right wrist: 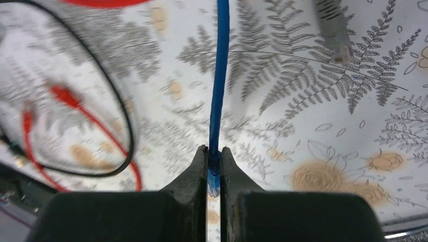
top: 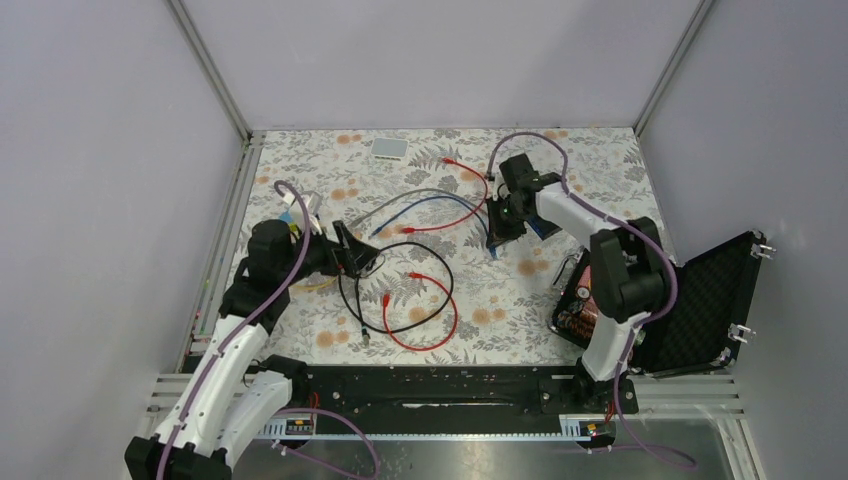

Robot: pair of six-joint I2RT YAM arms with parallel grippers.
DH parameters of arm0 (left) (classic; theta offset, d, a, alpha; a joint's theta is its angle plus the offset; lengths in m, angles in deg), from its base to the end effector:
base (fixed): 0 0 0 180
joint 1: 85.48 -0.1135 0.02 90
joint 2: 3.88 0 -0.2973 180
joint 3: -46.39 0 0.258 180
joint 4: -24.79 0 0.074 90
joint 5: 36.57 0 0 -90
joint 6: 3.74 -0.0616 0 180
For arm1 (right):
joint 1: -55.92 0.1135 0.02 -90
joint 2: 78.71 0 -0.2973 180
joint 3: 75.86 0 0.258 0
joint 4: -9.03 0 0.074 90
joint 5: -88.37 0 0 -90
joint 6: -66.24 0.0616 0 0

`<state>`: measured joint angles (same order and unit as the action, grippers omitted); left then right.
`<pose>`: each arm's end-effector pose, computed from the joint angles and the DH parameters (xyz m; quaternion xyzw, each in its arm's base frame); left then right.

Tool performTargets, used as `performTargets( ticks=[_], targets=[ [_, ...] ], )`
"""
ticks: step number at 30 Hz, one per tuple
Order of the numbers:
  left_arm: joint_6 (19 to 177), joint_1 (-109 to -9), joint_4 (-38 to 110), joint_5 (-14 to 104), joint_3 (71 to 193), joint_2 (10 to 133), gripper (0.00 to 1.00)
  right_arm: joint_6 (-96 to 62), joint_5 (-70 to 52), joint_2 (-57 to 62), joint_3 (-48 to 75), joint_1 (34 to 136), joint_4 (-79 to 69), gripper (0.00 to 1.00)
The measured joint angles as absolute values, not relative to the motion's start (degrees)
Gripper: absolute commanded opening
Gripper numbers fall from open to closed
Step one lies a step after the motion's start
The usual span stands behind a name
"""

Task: Insert the plug into the switch port
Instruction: Pick up the connector from the center of the board.

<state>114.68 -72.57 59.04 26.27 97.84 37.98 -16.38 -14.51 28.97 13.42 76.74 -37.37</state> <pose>0.1595 -0.0654 0.3011 0.0152 0.8279 -0.3701 0.4212 0.3804 0.1593 0.1940 -0.1378 0.9602 0.1590 0.1836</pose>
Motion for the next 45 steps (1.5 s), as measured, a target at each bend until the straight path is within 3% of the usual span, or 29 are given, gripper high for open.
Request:
performTargets(
  ticks=[5,11,21,32,37,42,45],
  targets=[
    [103.5,-68.6,48.0,25.6,99.7,41.5,0.85,-19.0,-22.8,22.0,14.9,76.0,-40.6,0.0],
    [76.9,-62.6,37.8,20.3,103.2,47.6,0.84,-20.2,-35.8,22.1,16.5,74.9,-43.8,0.0],
    [43.4,-56.1,40.3,13.9,111.4,66.5,0.78,-29.1,-47.9,22.5,20.2,74.6,-53.0,0.0],
    [24.7,-45.6,50.1,13.5,129.3,85.7,0.68,-34.6,-49.3,22.5,20.3,74.6,-57.9,0.0],
    [22.1,-45.3,53.4,13.0,130.3,89.9,0.58,-35.3,-49.3,22.4,20.3,74.6,-58.0,0.0],
    [21.4,-45.0,54.3,11.9,130.3,91.9,0.56,-35.6,-49.3,21.9,20.3,74.6,-58.2,0.01],
    [21.5,-44.5,53.7,11.7,130.3,92.8,0.46,-35.8,-49.3,21.3,20.3,74.6,-58.2,0.01]
  ],
)
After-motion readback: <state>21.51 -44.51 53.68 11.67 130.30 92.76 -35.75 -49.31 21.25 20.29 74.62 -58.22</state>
